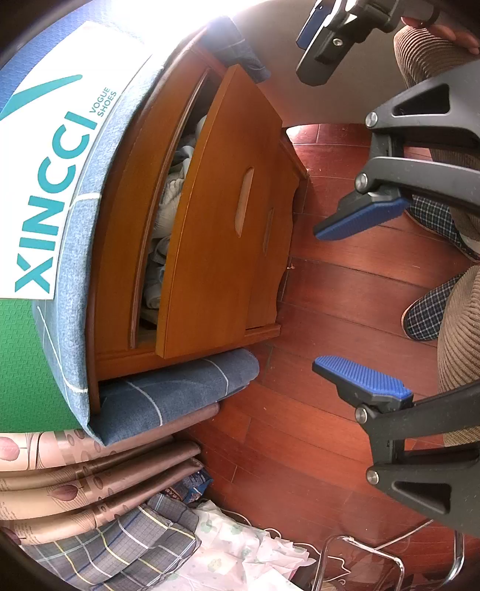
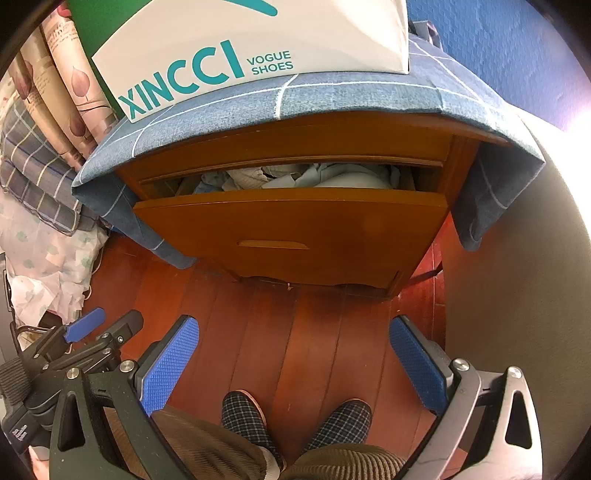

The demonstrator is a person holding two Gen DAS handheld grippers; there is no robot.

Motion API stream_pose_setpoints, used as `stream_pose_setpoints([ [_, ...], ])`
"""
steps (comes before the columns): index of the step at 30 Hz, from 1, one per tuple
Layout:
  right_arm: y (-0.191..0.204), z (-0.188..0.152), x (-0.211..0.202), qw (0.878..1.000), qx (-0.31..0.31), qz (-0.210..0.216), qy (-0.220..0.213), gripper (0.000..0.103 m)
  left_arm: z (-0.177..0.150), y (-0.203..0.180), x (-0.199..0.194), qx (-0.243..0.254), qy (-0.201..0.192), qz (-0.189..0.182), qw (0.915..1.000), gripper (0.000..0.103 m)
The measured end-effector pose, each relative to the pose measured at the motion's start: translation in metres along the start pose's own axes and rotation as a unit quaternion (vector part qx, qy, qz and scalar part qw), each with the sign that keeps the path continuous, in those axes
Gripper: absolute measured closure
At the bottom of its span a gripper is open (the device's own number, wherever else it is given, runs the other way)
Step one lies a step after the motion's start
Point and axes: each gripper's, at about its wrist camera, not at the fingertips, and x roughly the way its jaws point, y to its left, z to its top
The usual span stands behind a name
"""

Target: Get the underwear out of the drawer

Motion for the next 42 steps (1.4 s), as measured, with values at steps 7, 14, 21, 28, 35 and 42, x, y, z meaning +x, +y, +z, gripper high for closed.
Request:
stream_pose_setpoints([
  [7, -0.002, 0.0, -0.001, 1.0, 0.003, 0.004, 0.0, 0.001, 0.0, 0.0, 0.0, 0.0, 0.0, 0.0, 1.0, 0.036],
  [14, -0.006, 0.001, 0.0, 1.0, 0.009, 0.009, 0.0, 0.001, 0.001, 0.006, -0.001, -0.01, -0.002, -0.008, 0.9999, 0.036],
  [21, -0.01, 0.0, -0.001, 1.0, 0.019, 0.019, 0.001, 0.001, 0.009, 0.024, -0.004, -0.069, -0.007, -0.059, 0.9958, 0.036],
  [28, -0.015, 0.0, -0.001, 0.999, 0.029, 0.026, 0.002, 0.001, 0.027, 0.041, 0.018, -0.168, 0.02, -0.121, 0.978, 0.036],
  [35, -0.022, -0.001, 0.001, 0.998, 0.044, 0.035, 0.01, 0.0, 0.056, 0.058, 0.041, -0.265, 0.012, -0.171, 0.9491, 0.035],
  [42, -0.023, -0.002, 0.004, 0.998, 0.044, 0.041, 0.016, 0.0, 0.078, 0.071, 0.088, -0.363, 0.042, -0.231, 0.9015, 0.031],
])
